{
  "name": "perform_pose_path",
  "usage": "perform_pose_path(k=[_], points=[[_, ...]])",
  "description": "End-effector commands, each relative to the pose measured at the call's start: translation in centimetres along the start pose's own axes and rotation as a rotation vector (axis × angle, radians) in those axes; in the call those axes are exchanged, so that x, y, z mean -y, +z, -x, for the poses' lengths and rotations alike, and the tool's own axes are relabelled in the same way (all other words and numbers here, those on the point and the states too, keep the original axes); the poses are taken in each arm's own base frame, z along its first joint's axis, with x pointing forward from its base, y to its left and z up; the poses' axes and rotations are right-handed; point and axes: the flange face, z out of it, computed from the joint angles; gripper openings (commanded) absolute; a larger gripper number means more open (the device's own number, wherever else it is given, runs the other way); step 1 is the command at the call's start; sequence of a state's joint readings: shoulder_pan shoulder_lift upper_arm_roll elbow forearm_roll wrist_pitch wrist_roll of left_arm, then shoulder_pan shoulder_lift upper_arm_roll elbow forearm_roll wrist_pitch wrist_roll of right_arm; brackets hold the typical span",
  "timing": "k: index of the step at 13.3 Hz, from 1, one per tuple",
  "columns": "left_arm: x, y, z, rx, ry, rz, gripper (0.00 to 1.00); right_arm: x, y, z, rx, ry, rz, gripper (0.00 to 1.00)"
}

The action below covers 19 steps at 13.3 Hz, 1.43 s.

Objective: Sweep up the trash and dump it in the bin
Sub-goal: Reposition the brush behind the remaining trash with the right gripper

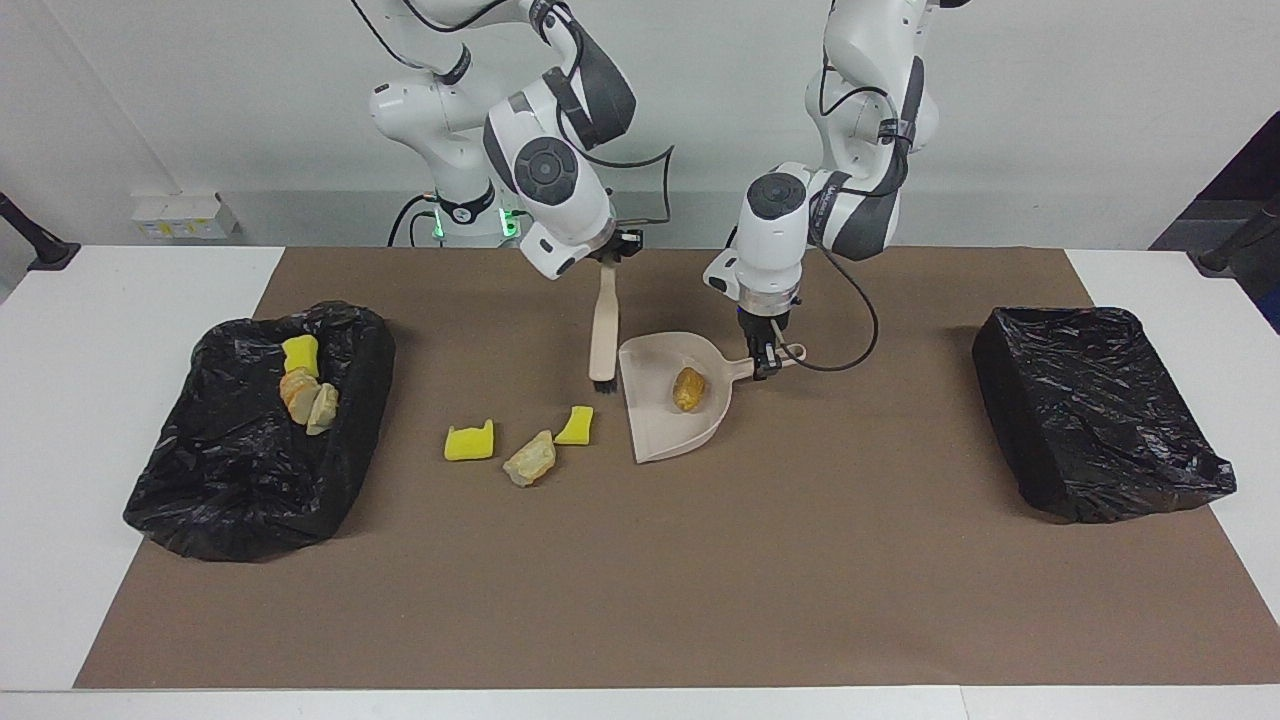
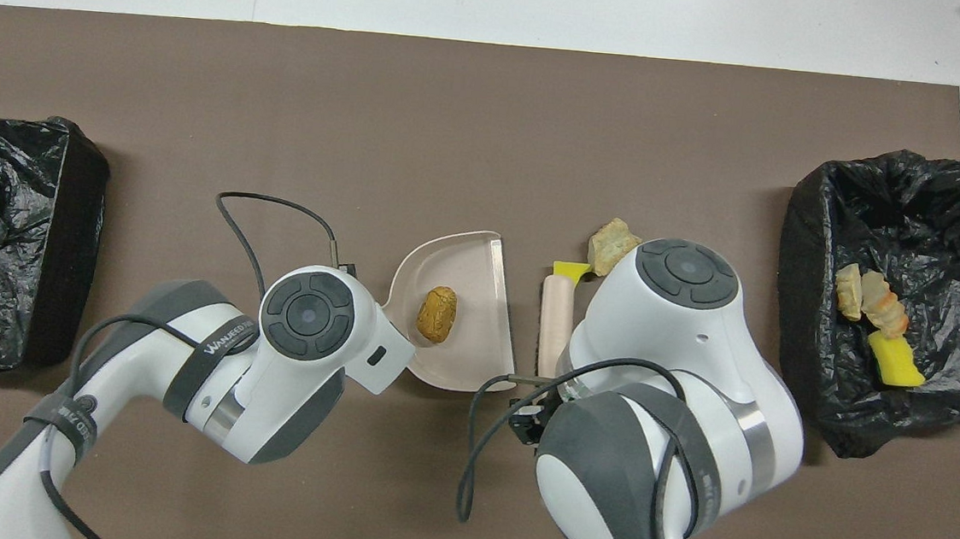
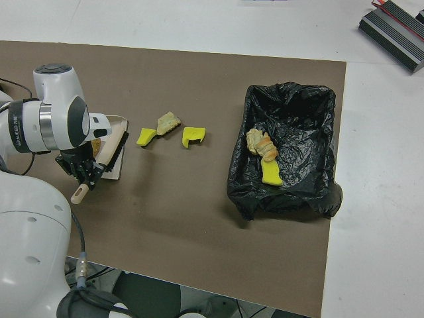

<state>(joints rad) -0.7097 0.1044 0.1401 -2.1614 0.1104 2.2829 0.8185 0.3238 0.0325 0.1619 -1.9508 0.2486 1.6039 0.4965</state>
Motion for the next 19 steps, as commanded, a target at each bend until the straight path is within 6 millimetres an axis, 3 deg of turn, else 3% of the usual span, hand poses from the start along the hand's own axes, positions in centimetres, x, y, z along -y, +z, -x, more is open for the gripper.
perform_pose_path(k=[1,4,6,11,13,15,19], points=[[0.4,-0.1,1.2,-0.026,-0.129,-0.034,0.0,-3.8,-0.3,-1.9,-0.07,-0.002,0.146,0.0],[0.2,0.0,1.4,-0.014,-0.143,-0.022,0.0,-10.2,-1.0,-5.4,-0.104,-0.056,0.307,0.0],[-0.1,0.2,1.5,-0.01,-0.144,-0.017,0.0,-13.4,0.3,-7.4,-0.075,-0.123,0.44,0.0],[-0.1,0.2,1.5,-0.015,-0.236,-0.02,0.0,-17.3,2.7,-10.9,-0.052,-0.228,0.499,0.0],[-0.1,0.3,1.5,-0.012,-0.236,-0.018,0.0,-16.0,4.1,-11.2,-0.023,-0.242,0.476,0.0],[-0.2,0.2,1.5,-0.01,-0.235,-0.016,0.0,-12.2,5.5,-10.6,0.005,-0.267,0.367,0.0],[-0.6,0.1,1.3,-0.002,-0.227,-0.008,0.0,-6.8,6.3,-8.7,0.033,-0.257,0.195,0.0]])
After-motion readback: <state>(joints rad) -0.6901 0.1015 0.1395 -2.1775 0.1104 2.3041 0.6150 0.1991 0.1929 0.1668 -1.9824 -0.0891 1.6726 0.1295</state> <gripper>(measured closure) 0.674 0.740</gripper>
